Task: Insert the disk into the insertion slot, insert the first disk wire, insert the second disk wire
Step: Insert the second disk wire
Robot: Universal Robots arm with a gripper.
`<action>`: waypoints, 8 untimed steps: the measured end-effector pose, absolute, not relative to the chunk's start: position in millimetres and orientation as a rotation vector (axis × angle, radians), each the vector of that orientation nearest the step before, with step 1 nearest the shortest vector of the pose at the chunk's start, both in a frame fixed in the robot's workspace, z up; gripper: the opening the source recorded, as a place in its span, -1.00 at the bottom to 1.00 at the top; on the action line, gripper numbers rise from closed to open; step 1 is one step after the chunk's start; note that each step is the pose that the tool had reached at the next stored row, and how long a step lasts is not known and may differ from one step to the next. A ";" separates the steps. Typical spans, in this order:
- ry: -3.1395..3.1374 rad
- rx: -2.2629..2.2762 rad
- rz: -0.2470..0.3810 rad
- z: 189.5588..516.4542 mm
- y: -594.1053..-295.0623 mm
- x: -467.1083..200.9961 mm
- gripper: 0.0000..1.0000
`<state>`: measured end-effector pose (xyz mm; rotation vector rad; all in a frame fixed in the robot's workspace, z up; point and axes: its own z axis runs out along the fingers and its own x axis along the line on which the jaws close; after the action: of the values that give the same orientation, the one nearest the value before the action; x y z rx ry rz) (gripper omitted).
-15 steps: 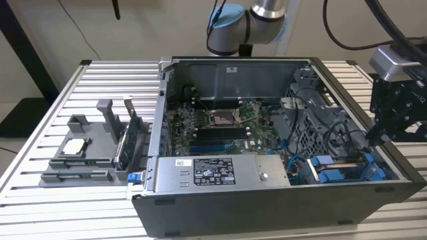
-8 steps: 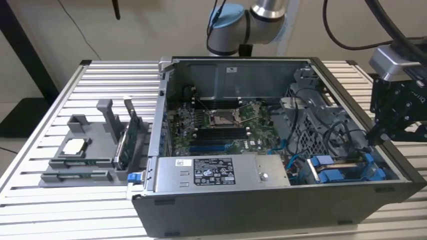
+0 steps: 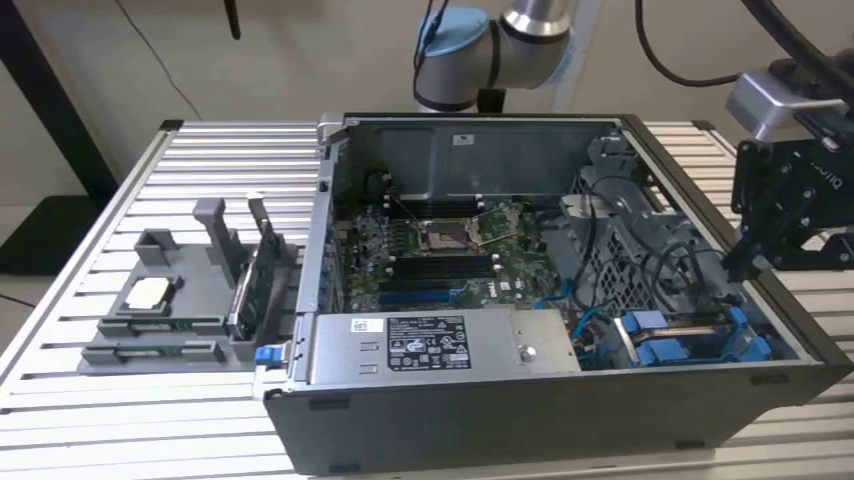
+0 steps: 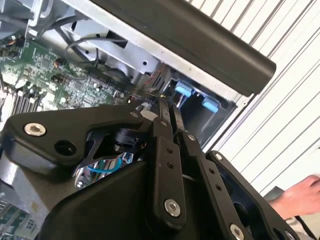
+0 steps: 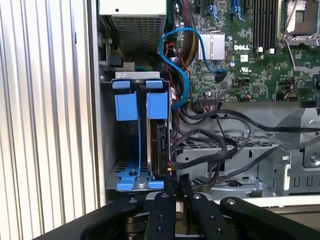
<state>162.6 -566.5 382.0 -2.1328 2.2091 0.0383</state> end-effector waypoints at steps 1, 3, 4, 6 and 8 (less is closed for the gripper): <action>2.209 -2.132 0.038 383.6 -566.1 159.7 -0.69; 2.209 -2.132 0.037 386.2 -565.1 153.6 -0.69; 2.209 -2.131 0.037 387.0 -564.5 150.5 -0.69; 2.209 -2.131 0.036 387.7 -563.2 144.2 -0.69; 2.210 -2.130 0.036 388.0 -562.1 136.9 -0.69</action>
<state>136.9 -562.1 388.0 -2.1303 2.2097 0.0362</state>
